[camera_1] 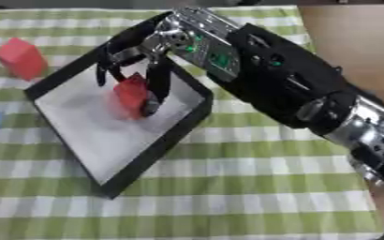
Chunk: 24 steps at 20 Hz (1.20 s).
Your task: Pick up objects on the table and place them in the box.
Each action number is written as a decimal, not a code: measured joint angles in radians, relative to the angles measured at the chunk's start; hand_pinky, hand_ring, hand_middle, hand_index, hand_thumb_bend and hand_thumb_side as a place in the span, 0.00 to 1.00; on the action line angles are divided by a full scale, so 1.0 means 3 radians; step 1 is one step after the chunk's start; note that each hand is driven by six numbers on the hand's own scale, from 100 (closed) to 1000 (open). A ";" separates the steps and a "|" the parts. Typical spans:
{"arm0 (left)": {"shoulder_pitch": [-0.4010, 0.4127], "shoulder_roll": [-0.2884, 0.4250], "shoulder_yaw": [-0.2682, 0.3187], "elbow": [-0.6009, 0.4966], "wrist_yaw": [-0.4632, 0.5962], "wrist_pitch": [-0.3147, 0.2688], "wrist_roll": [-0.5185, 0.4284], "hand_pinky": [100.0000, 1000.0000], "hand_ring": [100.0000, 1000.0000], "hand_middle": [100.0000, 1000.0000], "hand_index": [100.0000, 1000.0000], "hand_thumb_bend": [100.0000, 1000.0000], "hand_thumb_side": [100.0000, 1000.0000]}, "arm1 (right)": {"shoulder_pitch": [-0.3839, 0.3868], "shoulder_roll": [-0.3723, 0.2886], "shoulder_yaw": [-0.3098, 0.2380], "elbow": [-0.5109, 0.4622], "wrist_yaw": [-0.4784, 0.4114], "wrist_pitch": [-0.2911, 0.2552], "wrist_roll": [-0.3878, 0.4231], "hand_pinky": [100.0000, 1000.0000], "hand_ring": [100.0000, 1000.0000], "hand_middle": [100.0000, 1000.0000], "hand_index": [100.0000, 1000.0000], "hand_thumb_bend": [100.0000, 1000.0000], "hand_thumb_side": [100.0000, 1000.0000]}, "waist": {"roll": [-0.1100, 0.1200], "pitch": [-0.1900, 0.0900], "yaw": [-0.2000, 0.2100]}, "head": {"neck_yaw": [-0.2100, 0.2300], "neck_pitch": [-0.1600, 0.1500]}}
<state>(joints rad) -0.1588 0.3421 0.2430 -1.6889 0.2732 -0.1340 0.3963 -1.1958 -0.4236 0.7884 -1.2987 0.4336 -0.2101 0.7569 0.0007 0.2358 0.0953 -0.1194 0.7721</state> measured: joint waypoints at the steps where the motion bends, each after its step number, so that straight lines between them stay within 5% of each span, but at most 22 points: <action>1: 0.0000 0.0000 0.0000 0.0000 0.0000 0.0000 0.0000 0.78 0.87 0.76 0.84 0.25 0.73 | 0.0000 -0.0002 -0.0004 -0.0001 0.0011 -0.0023 0.0018 0.90 0.87 0.86 0.89 0.59 0.11 | 0.0000 0.0000 -0.0004 | -0.0003 0.0000; 13: 0.0005 0.0000 0.0000 0.0001 0.0000 0.0000 0.0000 0.78 0.87 0.76 0.84 0.25 0.73 | -0.0017 -0.0294 -0.0161 -0.0270 -0.0143 -0.0030 -0.0042 0.87 0.84 0.83 0.87 0.57 0.12 | 0.0000 0.0000 -0.0043 | -0.0027 0.0000; 19: 0.0024 0.0000 0.0001 0.0001 0.0000 -0.0003 0.0003 0.78 0.87 0.76 0.84 0.24 0.73 | 0.0024 -0.0644 -0.0505 -0.0367 -0.0368 0.0151 -0.0279 0.87 0.83 0.80 0.85 0.55 0.09 | 0.0000 0.0000 -0.0066 | -0.0016 0.0000; 24: 0.0031 0.0000 0.0003 0.0001 -0.0001 -0.0006 0.0008 0.78 0.87 0.76 0.84 0.24 0.74 | 0.0161 -0.0866 -0.0882 -0.0131 -0.0384 0.0217 -0.0431 0.87 0.83 0.80 0.86 0.55 0.10 | 0.0000 0.0000 -0.0068 | 0.0001 0.0000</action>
<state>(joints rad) -0.1495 0.3421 0.2440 -1.6886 0.2727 -0.1358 0.3986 -1.1474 -0.6833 0.5238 -1.3378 0.3183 -0.1449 0.6277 0.0007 0.2358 0.0748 -0.1192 0.7722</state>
